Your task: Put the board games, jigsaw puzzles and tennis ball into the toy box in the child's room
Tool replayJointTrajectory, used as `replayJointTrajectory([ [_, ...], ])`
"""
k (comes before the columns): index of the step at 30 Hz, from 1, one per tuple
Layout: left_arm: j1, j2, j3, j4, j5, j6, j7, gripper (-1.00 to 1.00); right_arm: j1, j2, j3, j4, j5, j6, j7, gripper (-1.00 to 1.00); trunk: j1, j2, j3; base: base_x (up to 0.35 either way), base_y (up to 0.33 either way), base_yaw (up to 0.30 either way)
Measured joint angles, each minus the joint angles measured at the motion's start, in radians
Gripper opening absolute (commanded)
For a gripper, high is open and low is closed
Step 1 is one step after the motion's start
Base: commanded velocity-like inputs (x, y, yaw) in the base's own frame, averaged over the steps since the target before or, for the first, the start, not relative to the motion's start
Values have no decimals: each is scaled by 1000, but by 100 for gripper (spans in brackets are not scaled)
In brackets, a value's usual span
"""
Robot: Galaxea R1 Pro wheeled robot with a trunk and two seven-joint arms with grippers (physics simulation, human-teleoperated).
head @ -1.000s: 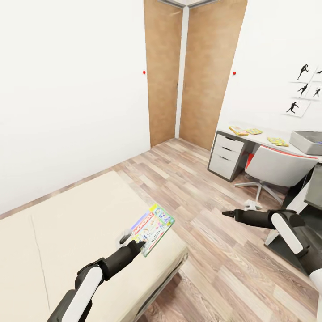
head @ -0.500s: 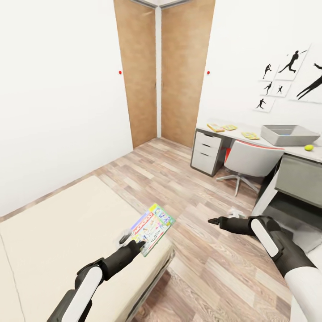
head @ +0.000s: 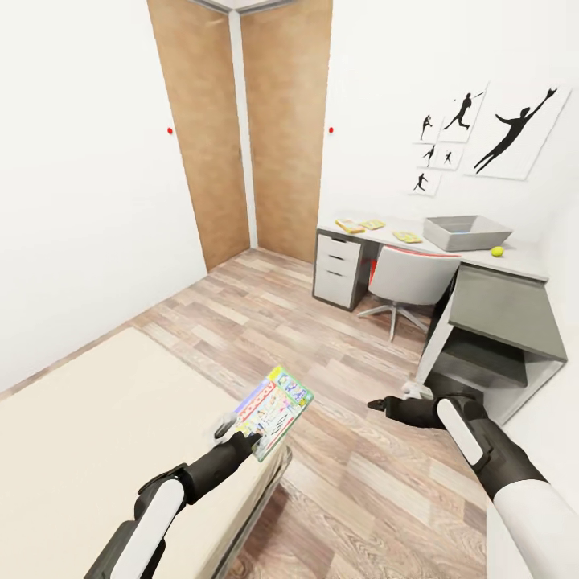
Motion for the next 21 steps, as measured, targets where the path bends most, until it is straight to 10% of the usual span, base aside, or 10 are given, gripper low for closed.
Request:
replayJointTrajectory([
  [8, -24, -1, 0, 1, 5, 2, 0, -100, -1, 5, 6, 14, 0, -2, -8, 100, 0, 0, 0, 0, 0, -283],
  [21, -283, -38, -12, 35, 102, 120, 40, -100, -3, 72, 15, 116, 5, -63, -9, 100, 0, 0, 0, 0, 0, -283],
])
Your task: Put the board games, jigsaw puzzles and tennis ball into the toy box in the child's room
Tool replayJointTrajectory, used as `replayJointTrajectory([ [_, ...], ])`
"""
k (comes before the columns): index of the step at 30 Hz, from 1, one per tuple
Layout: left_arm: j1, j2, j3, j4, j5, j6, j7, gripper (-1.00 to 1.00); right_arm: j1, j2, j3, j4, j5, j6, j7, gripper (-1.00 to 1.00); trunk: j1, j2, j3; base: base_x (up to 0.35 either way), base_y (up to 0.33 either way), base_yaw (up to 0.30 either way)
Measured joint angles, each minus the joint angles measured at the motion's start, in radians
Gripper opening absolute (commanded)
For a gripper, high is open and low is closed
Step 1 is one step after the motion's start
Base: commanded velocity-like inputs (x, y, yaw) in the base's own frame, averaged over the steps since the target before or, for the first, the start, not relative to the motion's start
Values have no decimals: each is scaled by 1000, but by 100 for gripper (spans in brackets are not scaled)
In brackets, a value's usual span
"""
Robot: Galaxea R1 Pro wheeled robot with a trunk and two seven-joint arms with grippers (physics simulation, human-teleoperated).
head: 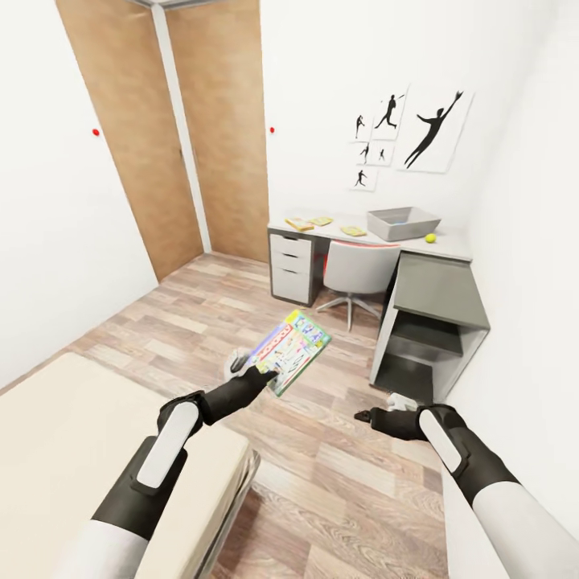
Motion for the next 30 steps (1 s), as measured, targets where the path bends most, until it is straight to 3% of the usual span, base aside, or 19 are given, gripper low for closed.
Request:
replayJointTrajectory([
  [8, -31, -12, -5, 9, 11, 17, 14, -100, 2, 9, 13, 7, 3, -7, 3, 100, 0, 0, 0, 0, 0, -278],
  [18, -28, -12, -6, 13, 16, 9, 14, -100, 7, 17, 113, -1, 4, -9, 10, 100, 0, 0, 0, 0, 0, -207],
  [30, -27, -12, -7, 16, 16, 7, 14, -100, 7, 16, 127, -1, 4, -8, 8, 100, 0, 0, 0, 0, 0, -24],
])
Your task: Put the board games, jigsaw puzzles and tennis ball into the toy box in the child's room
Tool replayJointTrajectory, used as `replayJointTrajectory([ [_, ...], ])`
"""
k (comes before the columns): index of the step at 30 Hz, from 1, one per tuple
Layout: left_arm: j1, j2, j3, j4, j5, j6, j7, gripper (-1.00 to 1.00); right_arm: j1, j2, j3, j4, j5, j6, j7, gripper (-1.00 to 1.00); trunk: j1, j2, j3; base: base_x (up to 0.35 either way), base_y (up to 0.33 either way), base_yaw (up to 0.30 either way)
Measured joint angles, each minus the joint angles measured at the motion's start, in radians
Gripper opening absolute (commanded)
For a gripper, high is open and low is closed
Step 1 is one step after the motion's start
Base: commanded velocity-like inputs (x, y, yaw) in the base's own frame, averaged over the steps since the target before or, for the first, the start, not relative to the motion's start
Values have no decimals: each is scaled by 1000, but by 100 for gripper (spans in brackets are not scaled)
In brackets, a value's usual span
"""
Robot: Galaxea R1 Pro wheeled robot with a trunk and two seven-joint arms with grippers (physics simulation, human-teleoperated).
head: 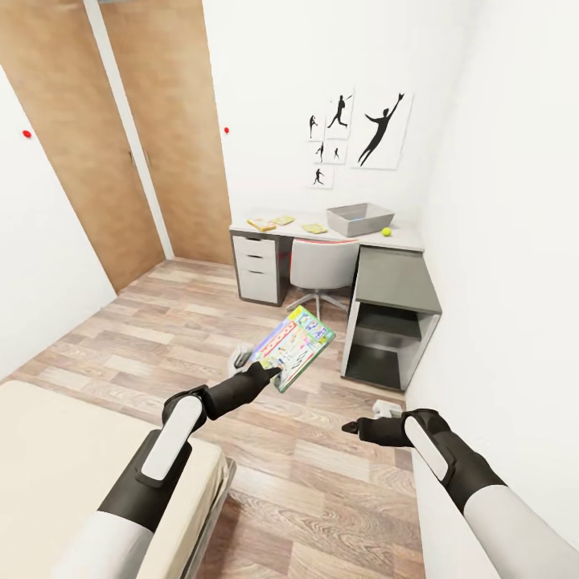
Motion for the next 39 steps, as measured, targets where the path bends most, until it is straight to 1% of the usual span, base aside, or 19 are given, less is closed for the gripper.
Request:
replayJointTrajectory([
  [4, 0, 0, 0, 0, 0, 0, 0, -100, 0, 0, 0, 0, 0, 2, -1, 100, 0, 0, 0, 0, 0, -58],
  [14, 0, 0, 1, 1, 0, 0, 0, -100, -1, 1, 0, 0, -1, 7, -1, 100, 0, 0, 0, 11, 0, -164],
  [25, 0, 0, -1, 1, 0, 0, -1, -100, -1, 2, 0, 0, -1, 9, -2, 100, 0, 0, 0, 158, 0, -65],
  [35, 0, 0, 0, 1, -1, 0, -1, -100, -1, 2, 1, 0, -2, 10, -2, 100, 0, 0, 0, 43, 0, -209],
  [39, 0, 0, 0, 2, -1, 0, -1, -100, -1, 3, 0, -1, -2, 11, -2, 100, 0, 0, 0, 7, 0, -113],
])
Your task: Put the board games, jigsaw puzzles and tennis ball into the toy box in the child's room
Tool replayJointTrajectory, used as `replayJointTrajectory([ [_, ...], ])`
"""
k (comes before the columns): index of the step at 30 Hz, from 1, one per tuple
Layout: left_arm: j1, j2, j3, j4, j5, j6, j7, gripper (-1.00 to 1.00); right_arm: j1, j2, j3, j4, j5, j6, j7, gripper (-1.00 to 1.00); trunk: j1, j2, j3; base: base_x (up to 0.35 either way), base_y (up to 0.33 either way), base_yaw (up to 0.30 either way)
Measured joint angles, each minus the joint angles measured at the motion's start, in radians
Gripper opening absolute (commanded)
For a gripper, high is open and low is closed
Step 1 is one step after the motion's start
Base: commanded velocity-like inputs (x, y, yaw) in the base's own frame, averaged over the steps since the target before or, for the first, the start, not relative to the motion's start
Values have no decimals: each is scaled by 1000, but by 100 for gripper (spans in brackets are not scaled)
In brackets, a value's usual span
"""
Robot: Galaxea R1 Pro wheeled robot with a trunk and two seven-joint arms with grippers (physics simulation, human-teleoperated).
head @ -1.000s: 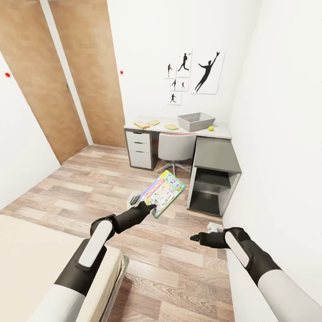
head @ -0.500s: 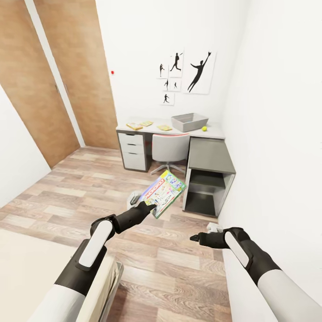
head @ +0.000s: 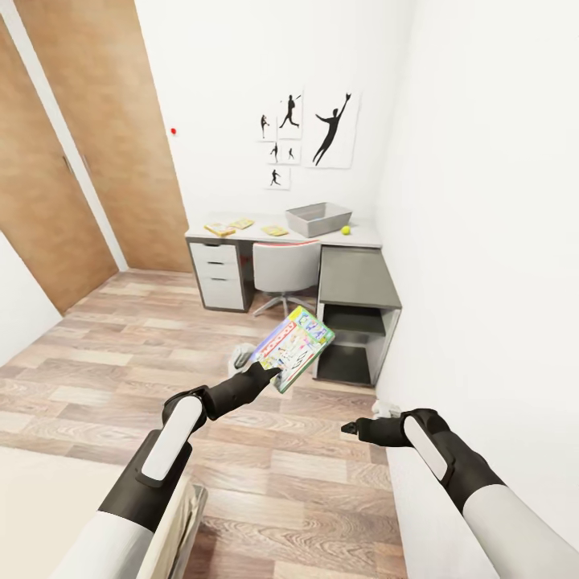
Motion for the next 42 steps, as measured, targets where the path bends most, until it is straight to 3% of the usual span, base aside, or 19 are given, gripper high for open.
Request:
replayJointTrajectory([
  [9, 0, 1, 2, 1, 0, 0, 1, -100, 1, 0, 0, 0, 0, 0, 0, 100, 0, 0, 0, 28, 0, -25],
  [25, 2, 5, 2, 10, -4, -3, 0, -100, 1, 0, 0, 0, 0, 0, -1, 100, 0, 0, 0, 276, 0, -90],
  [42, 4, 7, 4, 10, 0, -4, 0, -100, 1, 0, 0, -1, 0, 0, -4, 100, 0, 0, 0, 82, 0, -27],
])
